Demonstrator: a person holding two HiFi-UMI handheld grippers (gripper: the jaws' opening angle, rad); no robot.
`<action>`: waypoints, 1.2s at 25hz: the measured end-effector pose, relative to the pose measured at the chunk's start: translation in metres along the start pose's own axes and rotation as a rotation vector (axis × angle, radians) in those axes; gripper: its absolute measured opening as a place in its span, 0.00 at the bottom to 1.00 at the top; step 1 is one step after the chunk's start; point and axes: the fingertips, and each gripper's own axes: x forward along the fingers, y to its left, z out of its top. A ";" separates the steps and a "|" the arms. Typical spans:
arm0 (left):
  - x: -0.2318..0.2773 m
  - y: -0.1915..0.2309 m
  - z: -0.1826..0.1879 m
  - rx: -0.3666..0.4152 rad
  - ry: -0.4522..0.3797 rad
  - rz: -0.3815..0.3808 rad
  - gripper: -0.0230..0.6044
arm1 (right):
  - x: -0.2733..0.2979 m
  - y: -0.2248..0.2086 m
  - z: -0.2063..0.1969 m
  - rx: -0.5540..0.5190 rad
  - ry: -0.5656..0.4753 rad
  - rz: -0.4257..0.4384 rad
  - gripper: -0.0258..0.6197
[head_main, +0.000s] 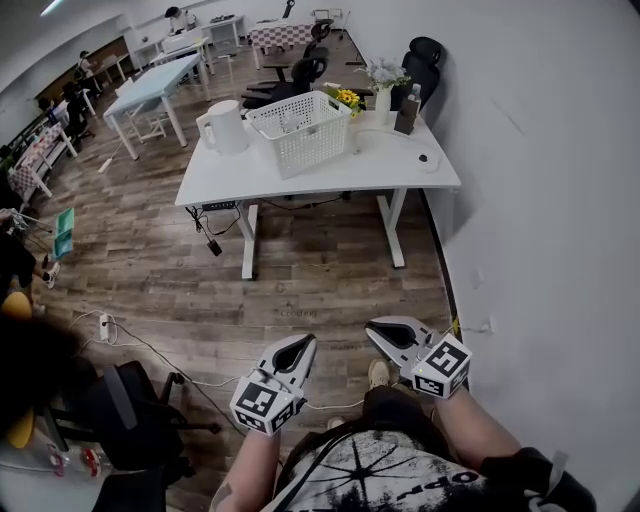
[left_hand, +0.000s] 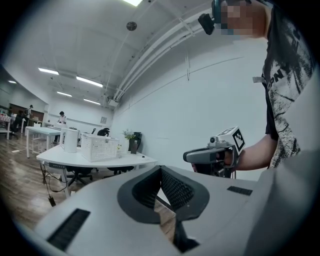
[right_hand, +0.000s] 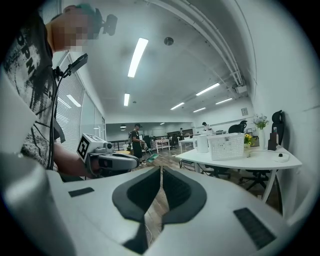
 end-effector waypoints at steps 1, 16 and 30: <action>0.002 0.001 -0.001 -0.003 0.001 0.001 0.05 | 0.001 -0.002 0.000 0.002 0.001 0.000 0.08; 0.101 0.059 0.005 -0.048 0.034 0.061 0.05 | 0.049 -0.111 0.006 0.033 0.013 0.095 0.08; 0.227 0.102 0.043 -0.026 0.038 0.151 0.05 | 0.066 -0.240 0.027 0.026 0.022 0.214 0.08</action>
